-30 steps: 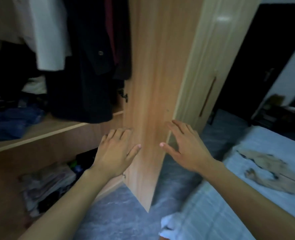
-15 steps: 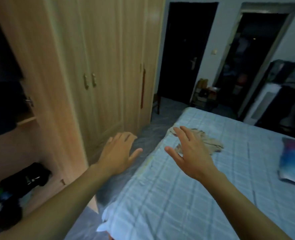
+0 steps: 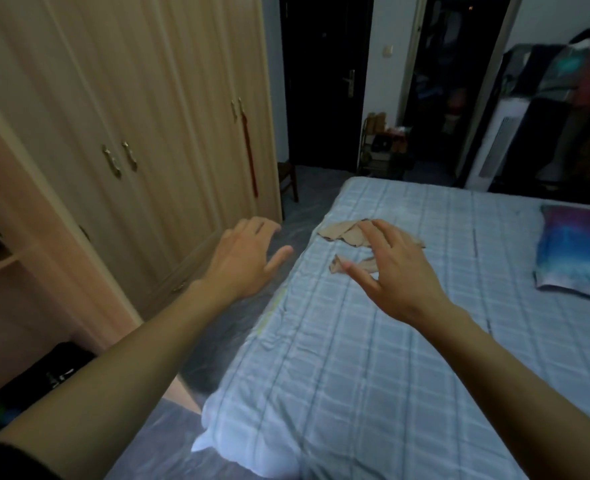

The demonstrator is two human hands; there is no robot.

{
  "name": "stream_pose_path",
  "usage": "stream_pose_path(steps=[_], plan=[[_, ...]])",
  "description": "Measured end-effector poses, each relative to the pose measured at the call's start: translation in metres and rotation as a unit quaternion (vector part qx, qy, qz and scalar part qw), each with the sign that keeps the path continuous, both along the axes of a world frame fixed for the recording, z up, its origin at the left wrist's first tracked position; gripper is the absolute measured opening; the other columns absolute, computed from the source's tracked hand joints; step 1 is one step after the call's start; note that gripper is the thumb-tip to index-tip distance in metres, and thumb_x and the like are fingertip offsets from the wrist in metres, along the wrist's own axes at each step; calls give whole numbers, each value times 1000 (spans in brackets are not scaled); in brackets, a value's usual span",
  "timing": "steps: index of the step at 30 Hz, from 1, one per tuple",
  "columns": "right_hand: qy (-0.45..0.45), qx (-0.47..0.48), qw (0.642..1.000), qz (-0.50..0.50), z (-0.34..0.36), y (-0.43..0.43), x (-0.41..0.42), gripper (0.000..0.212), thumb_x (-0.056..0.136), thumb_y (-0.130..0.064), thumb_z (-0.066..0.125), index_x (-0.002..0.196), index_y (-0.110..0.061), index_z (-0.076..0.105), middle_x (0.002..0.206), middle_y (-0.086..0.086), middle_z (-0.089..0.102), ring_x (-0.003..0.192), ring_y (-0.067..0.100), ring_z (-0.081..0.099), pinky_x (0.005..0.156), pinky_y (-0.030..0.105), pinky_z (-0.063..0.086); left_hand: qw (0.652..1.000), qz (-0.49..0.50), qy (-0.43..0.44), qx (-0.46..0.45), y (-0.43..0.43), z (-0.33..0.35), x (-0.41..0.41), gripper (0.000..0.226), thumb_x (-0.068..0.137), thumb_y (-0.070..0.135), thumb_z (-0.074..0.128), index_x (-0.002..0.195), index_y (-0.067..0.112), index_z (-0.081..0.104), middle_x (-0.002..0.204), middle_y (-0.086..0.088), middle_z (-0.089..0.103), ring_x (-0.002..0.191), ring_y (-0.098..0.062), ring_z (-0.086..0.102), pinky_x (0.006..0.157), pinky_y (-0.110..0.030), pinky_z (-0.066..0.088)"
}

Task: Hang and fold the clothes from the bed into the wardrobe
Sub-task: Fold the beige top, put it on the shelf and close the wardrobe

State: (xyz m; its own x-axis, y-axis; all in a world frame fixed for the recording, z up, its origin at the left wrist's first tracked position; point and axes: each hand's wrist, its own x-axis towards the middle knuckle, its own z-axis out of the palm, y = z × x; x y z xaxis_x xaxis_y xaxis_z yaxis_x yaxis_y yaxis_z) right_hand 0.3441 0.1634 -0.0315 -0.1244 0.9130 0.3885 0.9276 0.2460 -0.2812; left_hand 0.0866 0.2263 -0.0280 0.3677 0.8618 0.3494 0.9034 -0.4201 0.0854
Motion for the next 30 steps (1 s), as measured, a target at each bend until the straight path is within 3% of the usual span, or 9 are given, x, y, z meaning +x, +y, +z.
stream_pose_path(steps=[4,9,16,20,25,30], plan=[[-7,-1,1000,-6,-7,23,-19,74,92,-63,43,150,-18,31,154,9,34,141,25,32,115,45,31,1000,7,3,-2,23,-11,-24,54,97,59,39,129,18,54,129,-3,56,116,-26,51,90,-41,43],[-4,5,999,-33,-22,69,-63,76,90,-65,38,148,-17,33,153,10,36,141,26,33,114,47,31,1000,-27,-5,-4,71,-32,-46,61,93,63,30,129,20,53,129,0,55,116,-24,51,91,-40,43],[-10,6,993,-115,-33,151,-134,67,93,-58,51,144,-16,40,148,6,41,135,23,38,109,37,33,992,-107,-62,-12,183,-41,-82,66,88,65,27,126,19,55,127,-2,57,113,-24,52,90,-41,45],[-7,-6,988,-151,-31,177,-167,67,93,-61,48,143,-19,39,148,3,41,135,21,39,108,35,35,987,-139,-78,-33,222,-47,-103,66,87,65,29,125,18,56,127,-3,58,114,-25,53,92,-43,45],[-3,-21,980,-198,-26,186,-168,67,93,-60,46,145,-20,37,151,3,38,137,21,37,108,35,33,977,-172,-115,-56,253,-53,-98,64,86,63,34,122,17,59,124,-4,60,111,-26,54,90,-43,47],[4,-17,974,-227,-37,186,-136,77,89,-71,28,145,-19,39,148,3,42,134,20,40,108,34,34,972,-202,-92,-72,259,-69,-70,51,91,56,45,122,19,57,122,-1,59,109,-24,52,88,-40,43]])
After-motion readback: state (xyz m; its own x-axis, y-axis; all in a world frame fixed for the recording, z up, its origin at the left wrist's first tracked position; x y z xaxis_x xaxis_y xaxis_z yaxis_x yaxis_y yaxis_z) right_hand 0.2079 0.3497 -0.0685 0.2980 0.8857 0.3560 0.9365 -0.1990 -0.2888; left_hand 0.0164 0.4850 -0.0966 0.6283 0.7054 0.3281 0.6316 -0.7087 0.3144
